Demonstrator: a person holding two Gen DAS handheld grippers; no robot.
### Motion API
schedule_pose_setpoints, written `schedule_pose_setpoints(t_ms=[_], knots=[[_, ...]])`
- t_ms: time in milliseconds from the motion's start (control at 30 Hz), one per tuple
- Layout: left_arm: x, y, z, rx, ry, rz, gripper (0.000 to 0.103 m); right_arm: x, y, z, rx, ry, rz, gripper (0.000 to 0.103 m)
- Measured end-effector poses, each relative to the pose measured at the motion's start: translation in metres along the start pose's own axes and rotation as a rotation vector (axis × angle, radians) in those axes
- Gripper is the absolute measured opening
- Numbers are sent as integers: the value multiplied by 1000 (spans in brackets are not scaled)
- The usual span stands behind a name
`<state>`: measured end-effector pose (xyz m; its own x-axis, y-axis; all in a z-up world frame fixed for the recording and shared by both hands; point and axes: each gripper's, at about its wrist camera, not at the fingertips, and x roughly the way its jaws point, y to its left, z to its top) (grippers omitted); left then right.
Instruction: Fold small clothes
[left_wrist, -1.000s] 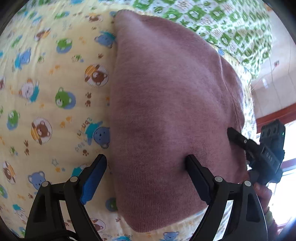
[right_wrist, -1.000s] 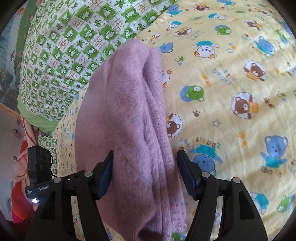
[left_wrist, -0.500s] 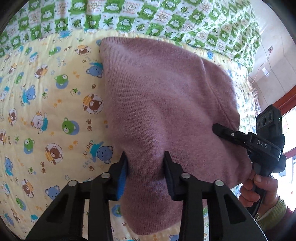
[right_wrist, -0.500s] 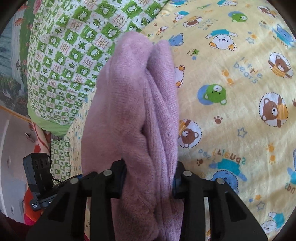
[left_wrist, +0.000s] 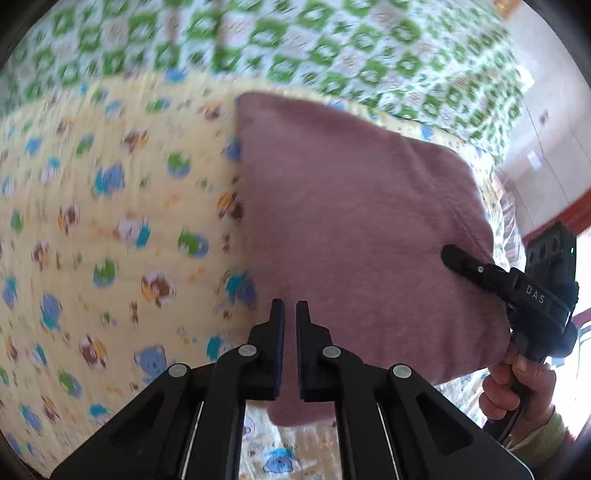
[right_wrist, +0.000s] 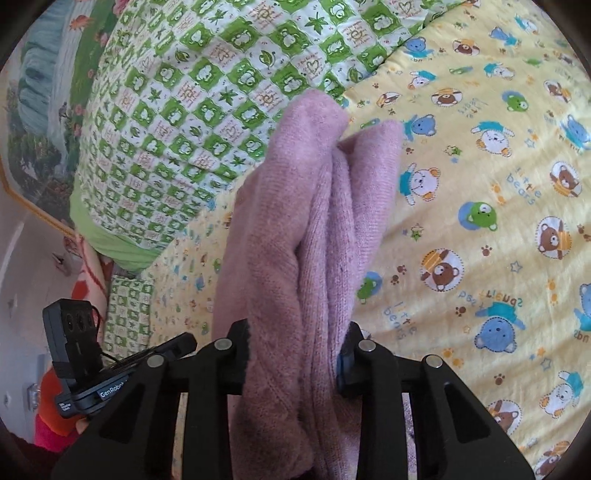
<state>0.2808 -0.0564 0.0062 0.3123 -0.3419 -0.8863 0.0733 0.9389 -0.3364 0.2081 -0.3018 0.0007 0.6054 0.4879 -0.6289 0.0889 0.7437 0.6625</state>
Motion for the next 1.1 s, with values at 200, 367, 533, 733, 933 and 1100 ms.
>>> schedule_pose_setpoints(t_ms=[200,367,533,733,933,1100], knots=[[23,29,-4,-116,67,-108,47,0,-10,-2,30,-1,-20,31],[53,30,11,-160,120,-217,68,1,-20,-2,59,6,-7,31],[86,21,29,-156,164,-251,71,4,-29,-2,63,26,-16,31],[81,-7,37,-36,92,-202,40,8,-38,0,76,37,-23,31],[40,-26,35,8,-12,-144,33,3,-22,2,45,28,-3,31],[-8,-16,37,1,-109,-129,32,0,14,2,-19,15,38,31]])
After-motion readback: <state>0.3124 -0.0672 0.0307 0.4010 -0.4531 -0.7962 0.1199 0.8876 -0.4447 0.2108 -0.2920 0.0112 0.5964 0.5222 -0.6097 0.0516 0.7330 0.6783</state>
